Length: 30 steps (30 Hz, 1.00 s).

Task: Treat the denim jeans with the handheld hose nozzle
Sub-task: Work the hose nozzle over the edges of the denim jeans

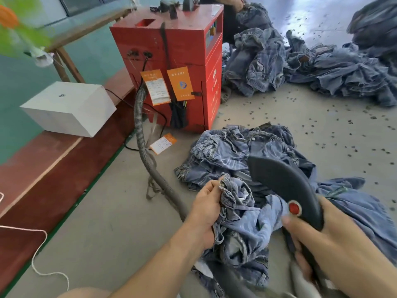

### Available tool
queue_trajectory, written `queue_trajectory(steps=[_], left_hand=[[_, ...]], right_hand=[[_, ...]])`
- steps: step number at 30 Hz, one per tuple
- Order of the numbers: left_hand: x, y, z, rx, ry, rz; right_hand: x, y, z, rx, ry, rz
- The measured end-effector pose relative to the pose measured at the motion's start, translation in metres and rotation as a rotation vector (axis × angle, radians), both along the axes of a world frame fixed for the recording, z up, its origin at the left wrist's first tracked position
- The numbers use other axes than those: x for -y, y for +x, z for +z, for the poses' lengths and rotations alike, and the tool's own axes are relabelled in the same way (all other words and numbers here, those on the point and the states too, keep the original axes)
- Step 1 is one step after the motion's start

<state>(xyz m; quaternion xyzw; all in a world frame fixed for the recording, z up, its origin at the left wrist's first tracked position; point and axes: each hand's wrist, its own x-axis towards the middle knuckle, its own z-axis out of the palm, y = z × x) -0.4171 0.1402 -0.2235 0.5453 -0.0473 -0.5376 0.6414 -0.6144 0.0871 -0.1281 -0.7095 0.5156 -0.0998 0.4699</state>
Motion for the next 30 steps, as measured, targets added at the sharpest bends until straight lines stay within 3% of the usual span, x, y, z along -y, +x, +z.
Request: queue_trajectory(steps=[3, 5, 9, 13, 17, 19, 23, 27, 30], left_hand=[[0.000, 0.005, -0.009, 0.133, 0.028, -0.011], [-0.001, -0.001, -0.008, 0.152, 0.051, -0.014], [-0.002, -0.005, 0.001, 0.153, 0.051, 0.023], [-0.003, 0.005, 0.004, 0.136, 0.032, 0.049], [-0.008, -0.010, 0.001, 0.209, 0.011, -0.080], [-0.010, -0.022, 0.001, 0.210, 0.027, -0.180], [-0.017, -0.007, 0.007, 0.093, 0.068, -0.215], [-0.014, 0.016, 0.003, 0.452, -0.024, -0.332], [-0.012, 0.015, -0.002, 0.626, 0.025, -0.309]], right_hand=[[-0.016, 0.000, 0.001, -0.132, -0.016, 0.147], [-0.017, 0.010, 0.002, -0.076, 0.064, 0.196], [-0.007, 0.013, 0.005, 0.027, 0.102, 0.123], [-0.026, 0.001, -0.003, -0.028, 0.089, 0.097], [-0.024, 0.020, -0.003, 0.030, 0.066, 0.122], [-0.011, 0.028, 0.002, 0.112, 0.003, 0.033], [0.006, 0.011, 0.016, 0.205, 0.012, -0.085], [0.001, -0.012, 0.016, 0.107, 0.024, -0.040], [-0.003, -0.017, 0.006, 0.047, 0.033, -0.045]])
